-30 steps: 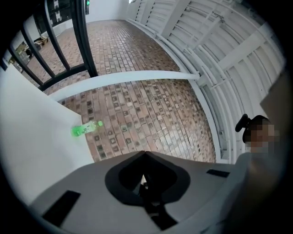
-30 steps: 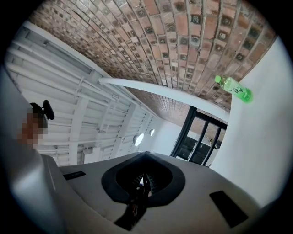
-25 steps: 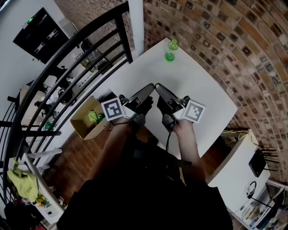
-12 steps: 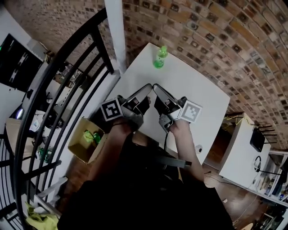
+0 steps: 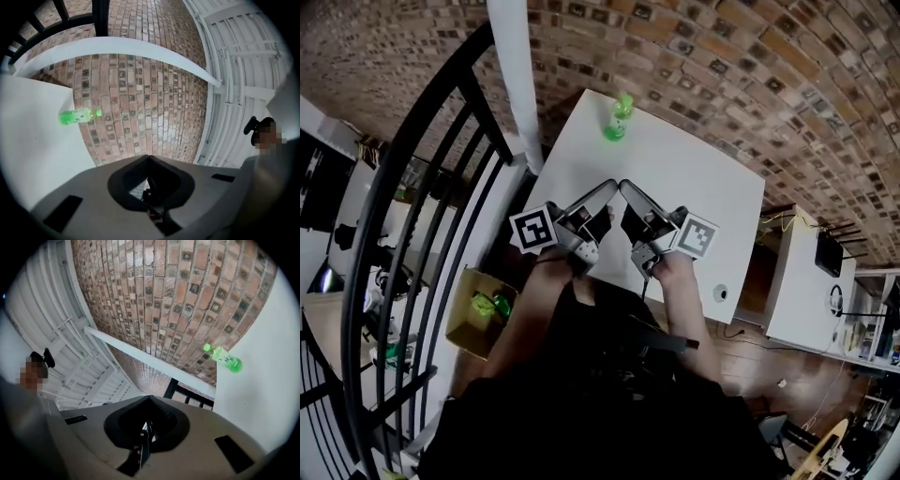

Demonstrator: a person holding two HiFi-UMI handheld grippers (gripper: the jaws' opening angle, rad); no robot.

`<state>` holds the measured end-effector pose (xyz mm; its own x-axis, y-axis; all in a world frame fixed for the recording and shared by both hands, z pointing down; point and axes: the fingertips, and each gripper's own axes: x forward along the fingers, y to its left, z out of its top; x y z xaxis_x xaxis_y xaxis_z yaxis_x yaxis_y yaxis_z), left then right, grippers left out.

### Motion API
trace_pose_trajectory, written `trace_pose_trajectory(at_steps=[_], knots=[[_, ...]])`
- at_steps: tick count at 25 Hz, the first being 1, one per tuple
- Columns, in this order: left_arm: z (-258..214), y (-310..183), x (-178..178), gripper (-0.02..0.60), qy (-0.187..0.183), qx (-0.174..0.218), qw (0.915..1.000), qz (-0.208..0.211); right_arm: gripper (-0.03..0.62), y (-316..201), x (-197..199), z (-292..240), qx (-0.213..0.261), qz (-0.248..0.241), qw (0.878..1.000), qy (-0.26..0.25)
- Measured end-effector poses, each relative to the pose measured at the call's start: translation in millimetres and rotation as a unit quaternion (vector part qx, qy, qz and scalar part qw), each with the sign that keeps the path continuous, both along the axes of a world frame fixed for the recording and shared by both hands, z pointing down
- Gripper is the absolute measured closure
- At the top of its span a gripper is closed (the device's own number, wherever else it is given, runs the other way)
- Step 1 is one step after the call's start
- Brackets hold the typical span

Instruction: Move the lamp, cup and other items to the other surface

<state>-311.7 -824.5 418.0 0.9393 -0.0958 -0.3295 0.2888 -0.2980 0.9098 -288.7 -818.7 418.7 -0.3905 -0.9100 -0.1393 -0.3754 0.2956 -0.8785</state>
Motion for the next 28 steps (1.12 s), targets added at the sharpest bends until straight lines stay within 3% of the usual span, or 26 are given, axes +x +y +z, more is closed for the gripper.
trace_pose_trajectory(at_steps=[7,20,22,25,28], knots=[[11,-2,27,0.575,-0.015,-0.006,0.9997,0.02,0.57,-8,35,10,0.004,0.023,1.0,0.018],[15,-50,73,0.575,-0.041,0.005,0.9988,-0.028,0.557,-75,139,38,0.006,0.03,0.994,0.104],[15,-53,77,0.575,-0.041,0.004,0.9986,-0.031,0.538,-87,147,43,0.007,0.034,0.988,0.152],[18,-56,80,0.575,-0.045,0.0,0.9984,-0.034,0.48,-103,158,51,0.007,0.047,0.965,0.258],[18,-66,80,0.575,-0.046,-0.002,0.998,-0.043,0.449,-123,167,55,0.024,0.058,0.949,0.308]])
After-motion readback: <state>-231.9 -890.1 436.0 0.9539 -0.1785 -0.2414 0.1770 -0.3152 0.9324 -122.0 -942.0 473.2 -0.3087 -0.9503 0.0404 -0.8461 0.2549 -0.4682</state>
